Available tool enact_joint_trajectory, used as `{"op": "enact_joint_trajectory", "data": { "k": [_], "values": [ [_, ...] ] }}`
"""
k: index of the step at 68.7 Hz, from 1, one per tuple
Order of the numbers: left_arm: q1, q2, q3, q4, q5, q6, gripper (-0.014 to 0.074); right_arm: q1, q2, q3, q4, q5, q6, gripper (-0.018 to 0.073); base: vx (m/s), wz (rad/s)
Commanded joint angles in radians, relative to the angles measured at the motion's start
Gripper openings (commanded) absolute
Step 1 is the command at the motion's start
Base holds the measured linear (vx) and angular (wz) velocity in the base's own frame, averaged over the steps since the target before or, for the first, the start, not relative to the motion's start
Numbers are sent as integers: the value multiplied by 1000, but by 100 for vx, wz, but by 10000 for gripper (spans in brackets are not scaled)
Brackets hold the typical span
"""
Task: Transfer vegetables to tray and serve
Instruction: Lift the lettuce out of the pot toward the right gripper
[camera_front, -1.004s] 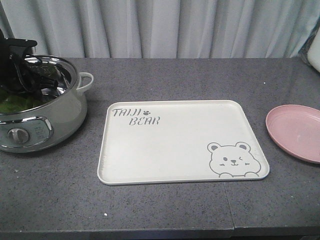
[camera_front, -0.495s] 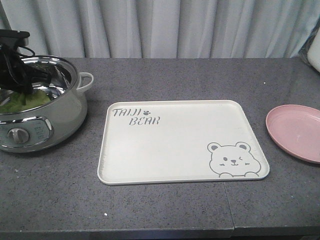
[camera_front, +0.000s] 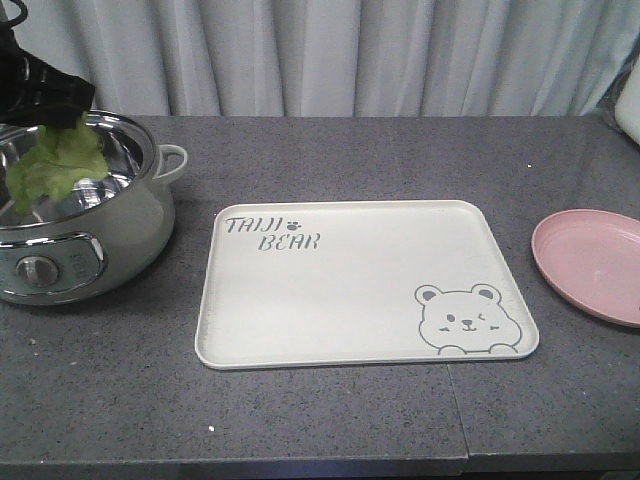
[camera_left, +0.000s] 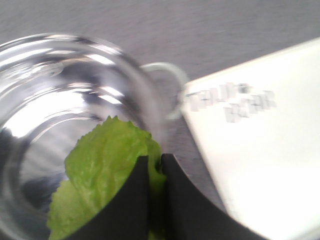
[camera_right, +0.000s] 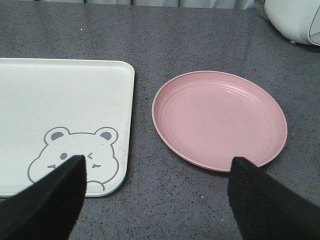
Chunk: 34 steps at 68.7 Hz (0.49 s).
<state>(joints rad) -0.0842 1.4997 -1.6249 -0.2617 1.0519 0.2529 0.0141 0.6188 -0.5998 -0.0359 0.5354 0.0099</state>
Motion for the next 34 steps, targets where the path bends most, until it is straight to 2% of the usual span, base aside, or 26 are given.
{"op": "enact_joint_trajectory", "data": {
  "k": [1,6,13,26,34],
  "values": [
    [-34,-113,53,-61,-85,15,-7,-6,7,-33,-12,-71,-10,556,0,0],
    [-55,-169,130,-97,-141,15,-7,-6,7,-33,-6,-72,-10,556,0,0],
    [-83,-243,260,-190,-199,47,-7,-6,7,-33,15,-68,-10,556,0,0],
    [-139,-298,447,-420,-262,212,-7,-6,7,-33,73,-28,-10,543,0,0],
    [-164,-285,511,-574,-264,348,-7,-6,23,-33,107,27,-35,517,0,0]
  ]
}}
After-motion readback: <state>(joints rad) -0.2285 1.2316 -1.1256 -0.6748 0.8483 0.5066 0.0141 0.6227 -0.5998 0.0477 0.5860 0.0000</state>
